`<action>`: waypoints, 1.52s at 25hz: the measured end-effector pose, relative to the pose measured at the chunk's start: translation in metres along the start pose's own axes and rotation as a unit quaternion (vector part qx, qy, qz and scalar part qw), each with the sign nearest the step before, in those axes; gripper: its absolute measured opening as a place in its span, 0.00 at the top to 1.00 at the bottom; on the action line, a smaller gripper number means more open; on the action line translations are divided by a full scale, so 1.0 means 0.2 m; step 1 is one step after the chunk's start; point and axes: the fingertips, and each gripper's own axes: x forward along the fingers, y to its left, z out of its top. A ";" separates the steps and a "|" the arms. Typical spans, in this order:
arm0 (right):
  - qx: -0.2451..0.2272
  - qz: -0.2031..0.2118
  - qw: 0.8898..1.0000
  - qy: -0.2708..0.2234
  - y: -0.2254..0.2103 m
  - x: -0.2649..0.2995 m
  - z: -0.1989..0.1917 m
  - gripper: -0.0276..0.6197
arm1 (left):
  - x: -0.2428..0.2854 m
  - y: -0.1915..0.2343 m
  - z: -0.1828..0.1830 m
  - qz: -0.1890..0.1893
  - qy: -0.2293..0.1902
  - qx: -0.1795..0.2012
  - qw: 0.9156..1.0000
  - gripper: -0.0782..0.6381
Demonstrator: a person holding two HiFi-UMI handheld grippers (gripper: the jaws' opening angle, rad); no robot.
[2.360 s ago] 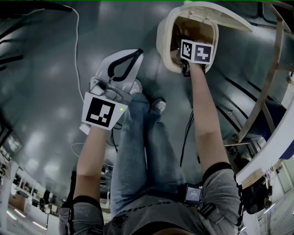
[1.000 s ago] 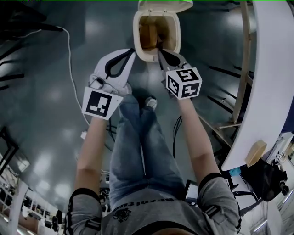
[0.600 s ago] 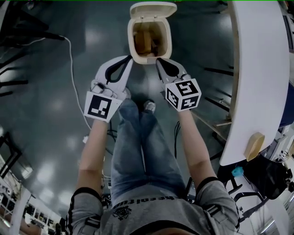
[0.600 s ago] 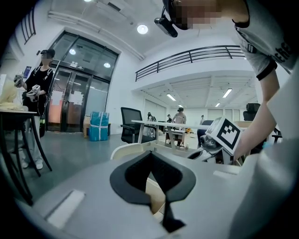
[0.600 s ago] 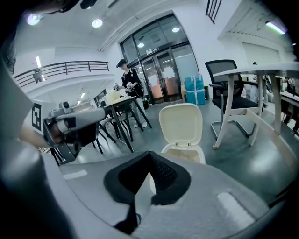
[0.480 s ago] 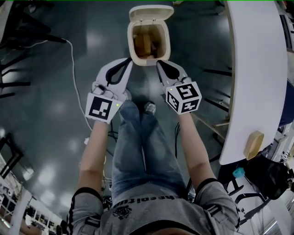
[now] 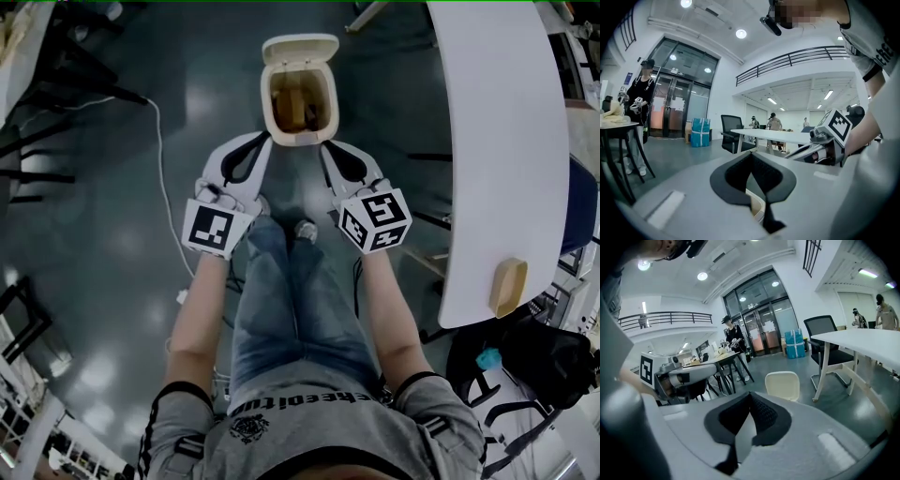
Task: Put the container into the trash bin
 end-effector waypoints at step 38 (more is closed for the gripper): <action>-0.095 0.021 0.991 -0.094 0.32 -0.60 0.67 0.95 | -0.29 -0.24 0.68 0.049 -0.037 0.049 0.997 0.89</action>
